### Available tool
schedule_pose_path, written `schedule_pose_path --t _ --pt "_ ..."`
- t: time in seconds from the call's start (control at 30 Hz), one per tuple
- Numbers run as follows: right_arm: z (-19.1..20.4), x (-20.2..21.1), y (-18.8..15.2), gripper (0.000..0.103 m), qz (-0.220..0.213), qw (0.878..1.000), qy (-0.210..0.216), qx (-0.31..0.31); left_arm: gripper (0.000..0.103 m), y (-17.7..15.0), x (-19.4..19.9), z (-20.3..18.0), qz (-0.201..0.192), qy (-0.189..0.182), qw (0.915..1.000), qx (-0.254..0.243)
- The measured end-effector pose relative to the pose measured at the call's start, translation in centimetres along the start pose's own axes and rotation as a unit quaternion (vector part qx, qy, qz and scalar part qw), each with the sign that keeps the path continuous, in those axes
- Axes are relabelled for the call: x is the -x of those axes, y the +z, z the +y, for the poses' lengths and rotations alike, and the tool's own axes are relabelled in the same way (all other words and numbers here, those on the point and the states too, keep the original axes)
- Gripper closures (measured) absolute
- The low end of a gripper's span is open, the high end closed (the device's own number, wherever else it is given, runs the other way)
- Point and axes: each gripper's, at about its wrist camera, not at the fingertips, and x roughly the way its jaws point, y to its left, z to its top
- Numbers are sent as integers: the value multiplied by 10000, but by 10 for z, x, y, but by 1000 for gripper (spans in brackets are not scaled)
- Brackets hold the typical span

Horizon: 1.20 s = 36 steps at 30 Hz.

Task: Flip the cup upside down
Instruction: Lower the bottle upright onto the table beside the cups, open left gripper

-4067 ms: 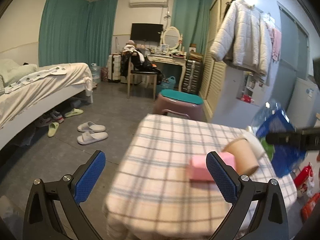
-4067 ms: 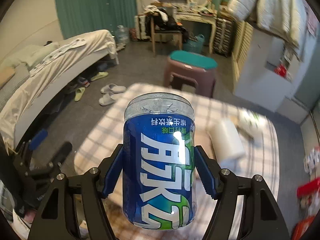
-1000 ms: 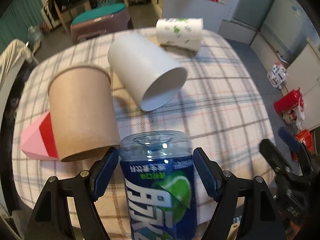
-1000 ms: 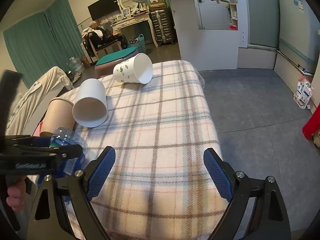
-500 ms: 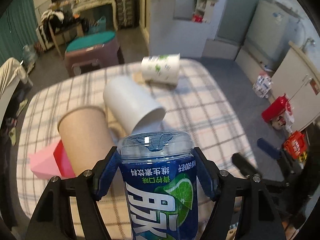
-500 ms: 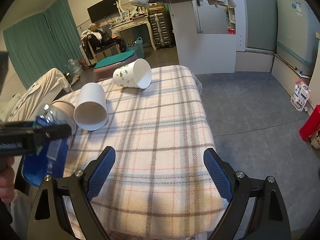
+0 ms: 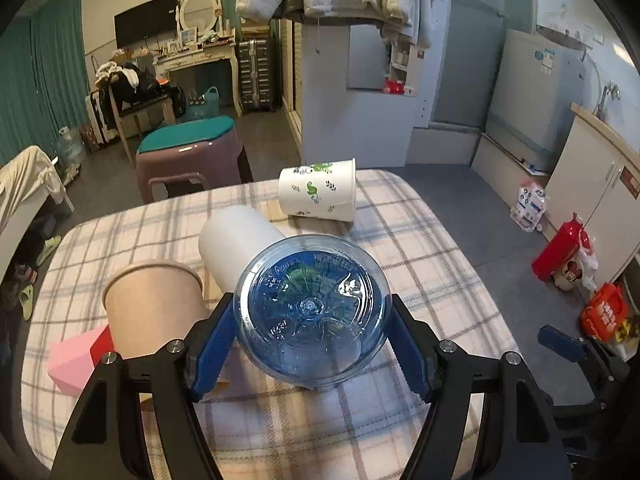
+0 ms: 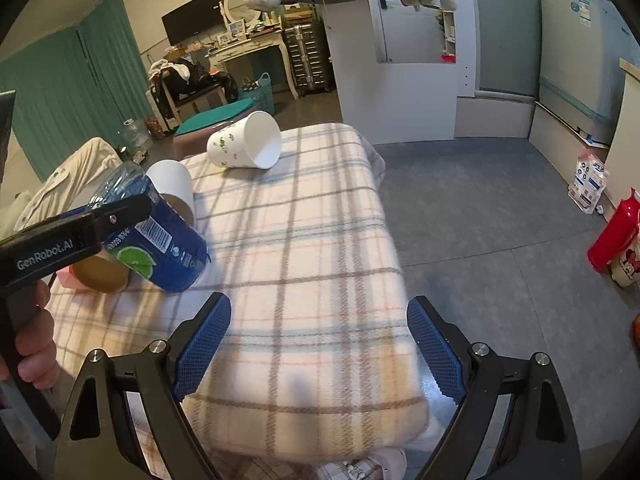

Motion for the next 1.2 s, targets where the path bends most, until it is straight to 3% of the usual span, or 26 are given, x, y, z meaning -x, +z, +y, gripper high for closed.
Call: schedule_pose_path --t 0.63,0.77,0.83,1.2 --pt "3 -3 2 13 -24 10000 -21 -26 29 -5 -1 -13 30 -31 9992 -406" --pt "4 -1 3 13 -36 10000 -14 -7 27 -5 -1 -13 31 -48 9993 -362" --pt "6 1 2 13 -41 10000 -19 10 20 -5 0 -14 37 -30 9994 -356" --pt "12 24 3 13 -299 9995 -10 71 20 1 35 -10 -384 -107 9989 -233"
